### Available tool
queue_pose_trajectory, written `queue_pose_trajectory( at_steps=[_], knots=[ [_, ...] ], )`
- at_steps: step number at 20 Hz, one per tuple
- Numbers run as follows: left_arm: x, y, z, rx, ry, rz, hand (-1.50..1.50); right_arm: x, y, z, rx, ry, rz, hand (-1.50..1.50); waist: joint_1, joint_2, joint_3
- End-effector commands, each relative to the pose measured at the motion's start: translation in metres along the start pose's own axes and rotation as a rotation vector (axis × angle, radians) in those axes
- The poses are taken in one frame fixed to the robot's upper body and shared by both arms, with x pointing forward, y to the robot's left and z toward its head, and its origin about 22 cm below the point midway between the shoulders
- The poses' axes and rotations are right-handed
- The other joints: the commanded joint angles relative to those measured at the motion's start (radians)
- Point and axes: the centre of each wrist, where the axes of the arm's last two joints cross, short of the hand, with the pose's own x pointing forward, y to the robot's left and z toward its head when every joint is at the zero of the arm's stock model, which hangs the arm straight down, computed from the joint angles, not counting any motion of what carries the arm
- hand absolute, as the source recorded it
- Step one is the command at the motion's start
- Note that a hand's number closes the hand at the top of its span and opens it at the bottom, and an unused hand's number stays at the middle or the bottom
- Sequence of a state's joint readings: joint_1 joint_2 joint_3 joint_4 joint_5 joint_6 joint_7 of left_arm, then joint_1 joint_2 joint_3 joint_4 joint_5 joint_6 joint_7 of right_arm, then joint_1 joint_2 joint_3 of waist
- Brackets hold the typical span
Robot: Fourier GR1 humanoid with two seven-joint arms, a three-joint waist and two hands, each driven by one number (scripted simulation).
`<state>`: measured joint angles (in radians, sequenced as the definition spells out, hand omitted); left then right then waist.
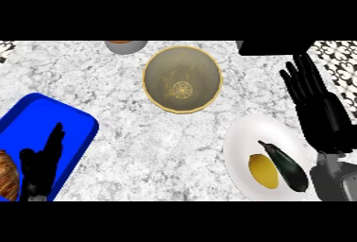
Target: Pick the lemon from the plate and place it in the bowl
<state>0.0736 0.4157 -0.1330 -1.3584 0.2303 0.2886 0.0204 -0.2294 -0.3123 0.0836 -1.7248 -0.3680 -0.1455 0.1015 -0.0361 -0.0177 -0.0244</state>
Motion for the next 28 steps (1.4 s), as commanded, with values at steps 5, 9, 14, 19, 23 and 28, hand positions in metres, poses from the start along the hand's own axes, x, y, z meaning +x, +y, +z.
queue_pose_trajectory(
  at_steps=[5, 9, 14, 19, 23, 28],
  knots=[
    [0.09, -0.001, -0.027, -0.022, -0.404, 0.06, 0.0, 0.028, 0.101, 0.036, 0.849, -0.227, -0.083, -1.5, 0.071, -0.014, 0.024],
    [0.106, 0.018, -0.03, 0.024, -0.453, 0.132, 0.0, 0.048, 0.071, 0.058, 0.66, -0.553, 0.224, -1.5, -0.034, -0.021, 0.028],
    [0.112, 0.03, -0.036, 0.044, -0.468, 0.138, 0.0, 0.028, 0.064, 0.107, 0.771, -0.694, 0.298, -1.5, -0.045, -0.001, 0.029],
    [0.112, 0.036, -0.034, 0.04, -0.474, 0.144, 0.0, 0.034, 0.024, 0.137, 0.767, -0.761, 0.59, -1.5, -0.044, 0.0, 0.028],
    [0.116, 0.045, -0.035, 0.045, -0.473, 0.155, 0.0, 0.05, -0.005, 0.158, 0.7, -0.714, 0.812, -1.5, -0.05, 0.001, 0.026],
    [0.108, 0.038, -0.031, 0.034, -0.48, 0.15, 0.0, 0.079, -0.028, 0.168, 0.742, -0.565, 1.101, -1.5, -0.036, 0.002, 0.022]
  ],
)
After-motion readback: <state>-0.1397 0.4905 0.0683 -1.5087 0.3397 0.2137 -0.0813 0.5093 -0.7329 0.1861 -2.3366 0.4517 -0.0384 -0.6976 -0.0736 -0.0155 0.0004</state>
